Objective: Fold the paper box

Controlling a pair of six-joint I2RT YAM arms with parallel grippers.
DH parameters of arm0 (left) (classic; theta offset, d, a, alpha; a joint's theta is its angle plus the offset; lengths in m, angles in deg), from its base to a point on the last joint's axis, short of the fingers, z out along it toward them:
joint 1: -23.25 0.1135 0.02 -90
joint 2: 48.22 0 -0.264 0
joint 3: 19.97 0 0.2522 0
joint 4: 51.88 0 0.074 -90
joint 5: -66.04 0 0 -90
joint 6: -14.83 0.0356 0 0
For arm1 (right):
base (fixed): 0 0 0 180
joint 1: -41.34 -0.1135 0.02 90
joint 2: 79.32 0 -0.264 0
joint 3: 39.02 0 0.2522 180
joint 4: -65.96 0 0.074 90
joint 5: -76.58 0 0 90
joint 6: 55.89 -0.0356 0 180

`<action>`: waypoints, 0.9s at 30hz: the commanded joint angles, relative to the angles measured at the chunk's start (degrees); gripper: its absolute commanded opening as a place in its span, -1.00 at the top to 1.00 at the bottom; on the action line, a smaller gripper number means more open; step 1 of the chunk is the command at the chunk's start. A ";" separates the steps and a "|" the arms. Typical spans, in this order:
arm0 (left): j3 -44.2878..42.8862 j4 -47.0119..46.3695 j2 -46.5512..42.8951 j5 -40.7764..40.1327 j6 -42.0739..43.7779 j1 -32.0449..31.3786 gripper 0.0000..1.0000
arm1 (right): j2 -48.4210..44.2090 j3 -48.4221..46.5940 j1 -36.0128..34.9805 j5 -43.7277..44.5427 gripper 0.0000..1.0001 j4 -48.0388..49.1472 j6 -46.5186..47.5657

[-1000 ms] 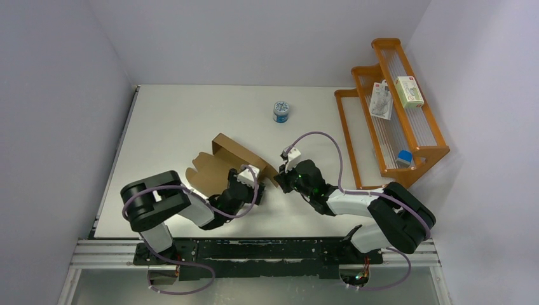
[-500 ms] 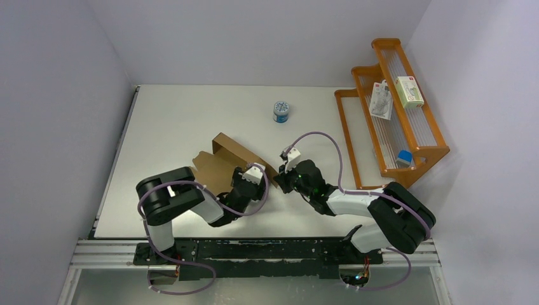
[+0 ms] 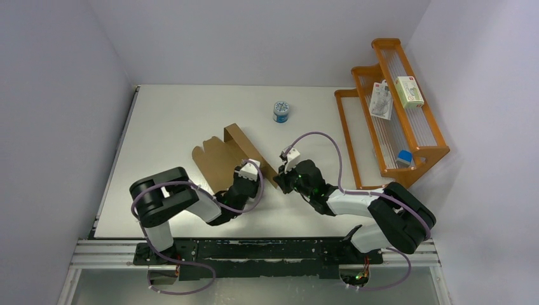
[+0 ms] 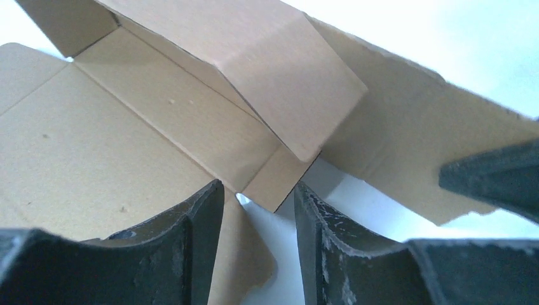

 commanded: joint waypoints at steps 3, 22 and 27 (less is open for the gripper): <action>0.54 0.27 -3.22 0.71 -3.53 3.39 -0.01 | -0.42 -0.67 -0.30 -1.62 0.94 -0.62 1.30; 2.82 4.92 -3.92 12.34 -13.86 9.27 -0.08 | -2.51 -3.73 -0.47 1.17 0.91 -5.11 2.52; 3.31 4.56 -2.57 15.72 -16.94 10.21 -0.08 | -3.40 -4.92 -0.66 1.68 0.91 -6.42 1.11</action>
